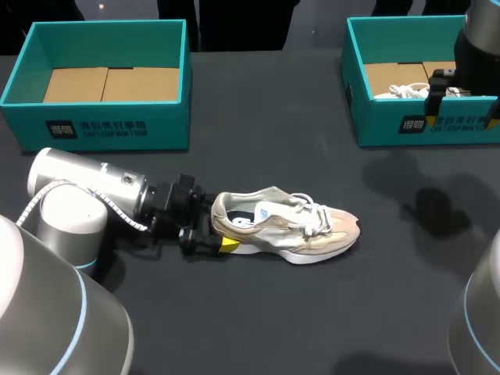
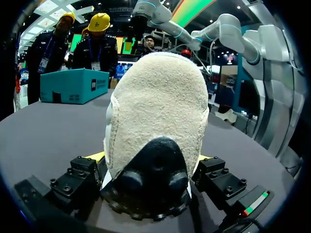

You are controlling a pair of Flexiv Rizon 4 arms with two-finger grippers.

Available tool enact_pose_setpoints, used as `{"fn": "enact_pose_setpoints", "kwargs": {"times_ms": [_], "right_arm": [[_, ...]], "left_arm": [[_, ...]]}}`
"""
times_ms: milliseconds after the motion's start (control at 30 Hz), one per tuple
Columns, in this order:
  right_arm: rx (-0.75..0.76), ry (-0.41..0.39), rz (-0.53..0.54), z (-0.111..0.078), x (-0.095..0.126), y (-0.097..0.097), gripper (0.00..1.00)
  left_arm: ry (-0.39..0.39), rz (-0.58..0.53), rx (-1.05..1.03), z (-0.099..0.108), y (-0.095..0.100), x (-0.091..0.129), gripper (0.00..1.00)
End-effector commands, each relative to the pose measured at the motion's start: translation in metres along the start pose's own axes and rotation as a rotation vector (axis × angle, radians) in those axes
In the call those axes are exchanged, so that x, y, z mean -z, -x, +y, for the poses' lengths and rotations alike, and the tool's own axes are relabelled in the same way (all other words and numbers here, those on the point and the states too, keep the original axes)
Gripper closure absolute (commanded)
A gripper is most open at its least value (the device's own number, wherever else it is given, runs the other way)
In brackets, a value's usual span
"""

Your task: Take the shoe out of the shoebox, open the shoe tongue, remove and reinsert the insole, then place the shoe into the shoebox

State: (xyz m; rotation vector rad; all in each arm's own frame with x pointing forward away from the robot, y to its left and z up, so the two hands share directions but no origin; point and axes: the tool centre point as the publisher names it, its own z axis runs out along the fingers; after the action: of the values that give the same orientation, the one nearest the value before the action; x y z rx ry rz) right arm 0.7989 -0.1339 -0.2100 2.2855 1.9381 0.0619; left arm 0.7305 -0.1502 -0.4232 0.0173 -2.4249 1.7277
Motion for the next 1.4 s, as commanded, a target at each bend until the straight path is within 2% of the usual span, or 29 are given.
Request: {"fn": "enact_pose_setpoints", "kwargs": {"times_ms": [33,800,900,933,1000,1133,1300,1400], "right_arm": [[0.000,0.000,0.000,0.000,0.000,0.000,0.00],[0.000,0.000,0.000,0.000,0.000,0.000,0.00],[-0.040,-0.019,-0.024,-0.015,0.010,-0.025,0.00],[-0.053,-0.014,-0.062,-0.021,0.014,-0.034,0.00],[-0.067,-0.024,-0.059,-0.032,0.019,-0.049,0.00],[-0.104,-0.010,-0.106,-0.059,0.026,-0.083,0.00],[-0.107,0.002,-0.098,-0.083,0.035,-0.123,0.00],[-0.103,-0.016,-0.064,-0.091,0.042,-0.141,0.00]], "left_arm": [[-0.002,-0.008,0.005,0.003,-0.001,-0.007,1.00],[0.001,-0.009,0.010,0.003,-0.001,-0.006,1.00],[0.001,-0.009,0.010,0.003,-0.001,-0.006,1.00],[0.001,-0.009,0.010,0.003,-0.001,-0.006,1.00],[0.001,-0.009,0.010,0.003,-0.001,-0.006,1.00],[0.001,-0.009,0.010,0.003,-0.001,-0.006,1.00],[0.001,-0.009,0.010,0.003,-0.001,-0.006,1.00],[0.001,-0.009,0.010,0.003,-0.001,-0.006,1.00]]}}
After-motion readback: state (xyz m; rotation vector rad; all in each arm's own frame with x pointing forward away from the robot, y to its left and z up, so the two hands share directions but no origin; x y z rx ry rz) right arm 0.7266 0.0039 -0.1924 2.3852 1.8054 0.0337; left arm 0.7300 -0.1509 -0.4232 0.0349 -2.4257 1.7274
